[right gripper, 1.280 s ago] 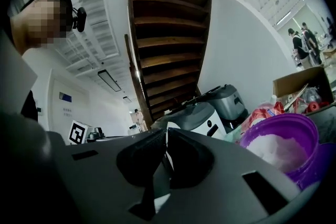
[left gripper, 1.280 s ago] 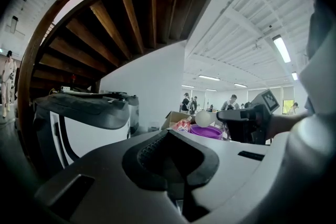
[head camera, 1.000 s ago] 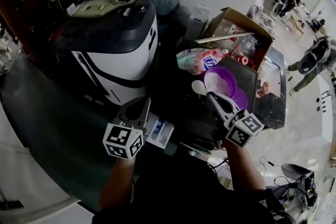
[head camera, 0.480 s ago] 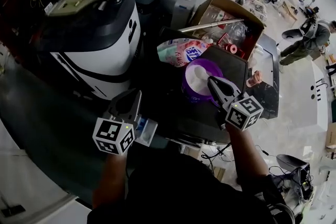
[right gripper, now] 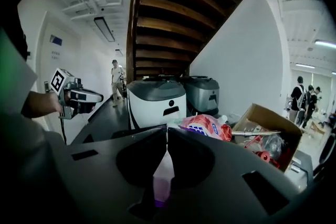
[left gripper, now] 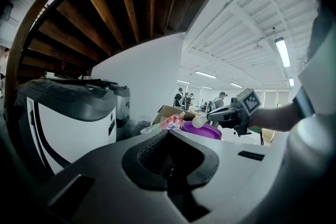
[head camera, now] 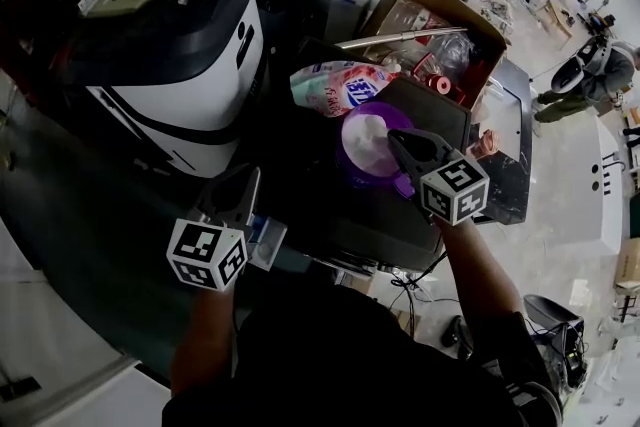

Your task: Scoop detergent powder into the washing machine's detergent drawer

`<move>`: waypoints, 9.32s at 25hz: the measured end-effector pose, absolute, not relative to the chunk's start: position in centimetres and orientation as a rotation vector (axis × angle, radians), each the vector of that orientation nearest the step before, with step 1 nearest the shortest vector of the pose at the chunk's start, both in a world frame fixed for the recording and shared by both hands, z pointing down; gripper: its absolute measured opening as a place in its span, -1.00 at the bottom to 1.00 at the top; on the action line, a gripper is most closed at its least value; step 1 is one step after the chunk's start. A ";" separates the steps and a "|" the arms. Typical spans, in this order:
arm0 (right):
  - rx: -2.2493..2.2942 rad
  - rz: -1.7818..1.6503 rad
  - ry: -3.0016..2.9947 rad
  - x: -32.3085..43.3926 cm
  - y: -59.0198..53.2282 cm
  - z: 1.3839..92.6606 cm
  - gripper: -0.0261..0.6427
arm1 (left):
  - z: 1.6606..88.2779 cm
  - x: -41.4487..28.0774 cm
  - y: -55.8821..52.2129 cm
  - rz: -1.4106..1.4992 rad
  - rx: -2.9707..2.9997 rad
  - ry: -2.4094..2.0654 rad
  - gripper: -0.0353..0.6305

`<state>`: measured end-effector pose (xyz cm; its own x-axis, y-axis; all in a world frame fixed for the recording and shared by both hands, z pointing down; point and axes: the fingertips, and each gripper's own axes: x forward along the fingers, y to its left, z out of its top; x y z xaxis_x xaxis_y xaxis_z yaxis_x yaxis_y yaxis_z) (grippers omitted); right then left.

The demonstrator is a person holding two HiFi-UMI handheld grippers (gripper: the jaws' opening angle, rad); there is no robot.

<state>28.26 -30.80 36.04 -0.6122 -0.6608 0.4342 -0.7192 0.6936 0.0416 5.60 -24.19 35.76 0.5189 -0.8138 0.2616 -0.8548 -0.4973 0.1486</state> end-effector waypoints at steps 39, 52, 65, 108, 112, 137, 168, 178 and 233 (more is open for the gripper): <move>0.500 0.069 -2.180 24.3 -30.2 42.1 -0.86 | 38.3 6.1 -24.1 0.275 2.462 -1.357 -0.88; 0.485 0.192 -2.215 23.0 -29.2 40.7 -0.86 | 38.8 5.8 -23.7 0.265 2.455 -1.353 -0.88; 0.545 0.386 -2.294 23.3 -29.6 40.4 -0.86 | 38.9 5.3 -23.4 0.249 2.450 -1.345 -0.88; 0.828 1.182 -2.783 30.1 -31.9 33.8 -0.86 | 35.5 7.1 -25.6 0.240 2.488 -1.395 -0.88; 0.825 1.201 -2.828 30.8 -32.1 32.9 -0.86 | 35.0 7.4 -25.9 0.242 2.482 -1.415 -0.88; 0.655 1.341 -3.005 31.5 -32.7 29.7 -0.86 | 34.1 6.2 -25.3 0.243 2.359 -1.612 -0.88; 0.683 1.430 -2.948 6.3 -18.9 32.0 -0.86 | 37.6 -11.5 -16.7 0.235 2.474 -1.393 -0.88; 0.773 1.479 -2.899 5.1 -14.7 34.2 -0.86 | 38.3 -11.4 -14.4 0.231 2.506 -1.296 -0.88; 1.238 1.655 -2.463 9.4 -10.7 53.2 -0.86 | 43.7 -5.9 -15.0 0.350 2.506 -1.052 -0.88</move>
<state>9.44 -10.69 53.18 -0.7010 -0.6272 0.3395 -0.5512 0.1745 -0.8159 -5.95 -14.98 43.66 0.6858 -0.6244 0.3739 -0.7240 -0.6377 0.2630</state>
